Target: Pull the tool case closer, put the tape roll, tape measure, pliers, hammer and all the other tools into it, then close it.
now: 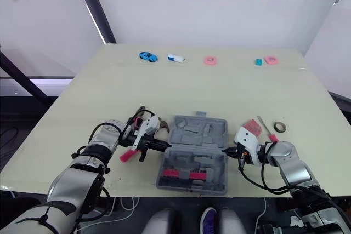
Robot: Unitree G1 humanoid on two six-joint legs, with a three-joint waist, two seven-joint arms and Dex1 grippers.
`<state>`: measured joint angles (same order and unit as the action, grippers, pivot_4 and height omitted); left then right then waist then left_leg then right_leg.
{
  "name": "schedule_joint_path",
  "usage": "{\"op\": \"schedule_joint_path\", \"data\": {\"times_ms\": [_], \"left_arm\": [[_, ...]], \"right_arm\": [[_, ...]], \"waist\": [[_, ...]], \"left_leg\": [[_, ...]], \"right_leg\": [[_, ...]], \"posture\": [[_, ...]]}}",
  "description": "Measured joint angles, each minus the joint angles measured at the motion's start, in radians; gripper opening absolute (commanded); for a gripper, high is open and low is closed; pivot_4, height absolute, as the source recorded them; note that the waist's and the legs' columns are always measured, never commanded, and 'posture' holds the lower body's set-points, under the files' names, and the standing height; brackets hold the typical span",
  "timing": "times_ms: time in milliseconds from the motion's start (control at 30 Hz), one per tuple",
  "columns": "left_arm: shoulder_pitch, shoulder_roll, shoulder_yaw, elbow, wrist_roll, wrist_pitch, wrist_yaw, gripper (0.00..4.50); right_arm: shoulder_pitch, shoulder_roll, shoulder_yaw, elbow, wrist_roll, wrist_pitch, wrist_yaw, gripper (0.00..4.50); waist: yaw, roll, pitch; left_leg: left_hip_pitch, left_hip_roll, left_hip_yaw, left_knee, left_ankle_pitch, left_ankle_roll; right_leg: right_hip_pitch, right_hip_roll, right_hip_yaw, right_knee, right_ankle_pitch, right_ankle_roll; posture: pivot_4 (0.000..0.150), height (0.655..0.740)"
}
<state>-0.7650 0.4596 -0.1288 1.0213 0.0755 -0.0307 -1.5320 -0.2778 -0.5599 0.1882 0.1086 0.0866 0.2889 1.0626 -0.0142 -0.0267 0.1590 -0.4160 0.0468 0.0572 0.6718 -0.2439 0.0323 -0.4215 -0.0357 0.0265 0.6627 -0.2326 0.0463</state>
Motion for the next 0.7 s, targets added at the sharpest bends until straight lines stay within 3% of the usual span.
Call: {"op": "schedule_joint_path", "data": {"times_ms": [200, 700], "left_arm": [[0.065, 0.005, -0.003, -0.112, -0.03, 0.063, 0.0, 0.07], [0.087, 0.015, -0.029, -0.176, -0.042, 0.111, 0.001, 0.07]], "right_arm": [[0.002, -0.008, 0.0, -0.002, 0.0, 0.0, -0.003, 0.0], [0.001, -0.009, 0.0, 0.009, 0.003, -0.006, -0.014, 0.0]], "waist": [[0.001, 0.0, 0.0], [0.002, 0.0, 0.0]], "left_leg": [[0.0, 0.0, 0.0, 0.0, 0.0, 0.0], [0.0, 0.001, 0.0, 0.001, 0.0, 0.0]], "right_leg": [[0.0, 0.0, -0.001, 0.0, 0.0, 0.0], [0.0, -0.001, -0.003, 0.0, 0.0, 0.0]], "posture": [[0.15, 0.7395], [0.15, 0.7395]]}}
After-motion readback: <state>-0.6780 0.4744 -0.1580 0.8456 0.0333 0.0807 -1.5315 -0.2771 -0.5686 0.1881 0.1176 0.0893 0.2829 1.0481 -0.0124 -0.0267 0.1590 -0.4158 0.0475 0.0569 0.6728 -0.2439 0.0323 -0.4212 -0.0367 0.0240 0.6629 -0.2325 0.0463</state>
